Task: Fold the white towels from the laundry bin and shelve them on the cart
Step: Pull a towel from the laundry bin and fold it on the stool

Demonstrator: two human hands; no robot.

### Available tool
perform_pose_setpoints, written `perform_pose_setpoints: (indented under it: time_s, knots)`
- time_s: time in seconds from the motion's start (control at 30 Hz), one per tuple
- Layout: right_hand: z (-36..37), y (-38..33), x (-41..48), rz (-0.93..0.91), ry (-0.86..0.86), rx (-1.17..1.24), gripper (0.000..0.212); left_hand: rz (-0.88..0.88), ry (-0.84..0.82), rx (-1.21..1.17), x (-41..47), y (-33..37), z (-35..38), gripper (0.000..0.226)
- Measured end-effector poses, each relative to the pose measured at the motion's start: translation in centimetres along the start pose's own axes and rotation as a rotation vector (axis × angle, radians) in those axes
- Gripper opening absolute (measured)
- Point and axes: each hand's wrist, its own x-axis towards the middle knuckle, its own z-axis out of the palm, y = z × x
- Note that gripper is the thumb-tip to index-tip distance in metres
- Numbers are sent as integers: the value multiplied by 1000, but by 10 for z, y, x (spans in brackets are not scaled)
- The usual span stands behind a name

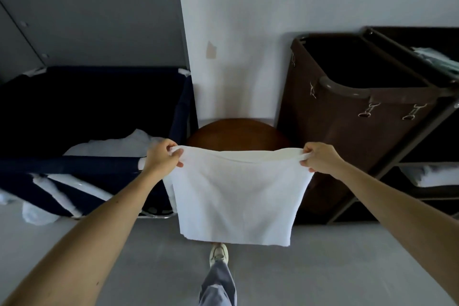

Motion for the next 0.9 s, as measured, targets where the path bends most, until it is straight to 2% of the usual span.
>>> perform_pose_setpoints:
  time_s: [0.1,0.23,0.33,0.53,0.73,0.9]
  knots:
    - [-3,-6,18,-31,27,-57,12,-17,21,-12,19,4,3,10]
    - [-29,-38,65,-59,178,58,6,23,135,-67,66,37,-7,16]
    - [-60,-72,107,-100,310,87,9,85,212,-117,114,71,-21,17]
    - [-138,-142,187,-164,549,161,3,201,321,-250,222,154,-52,12]
    - [-204,-202,257,-211,730,248,10,324,361,-292,322,228,-78,2]
    - [-244,-242,310,-261,827,278,11,385,409,-328,399,274,-96,8]
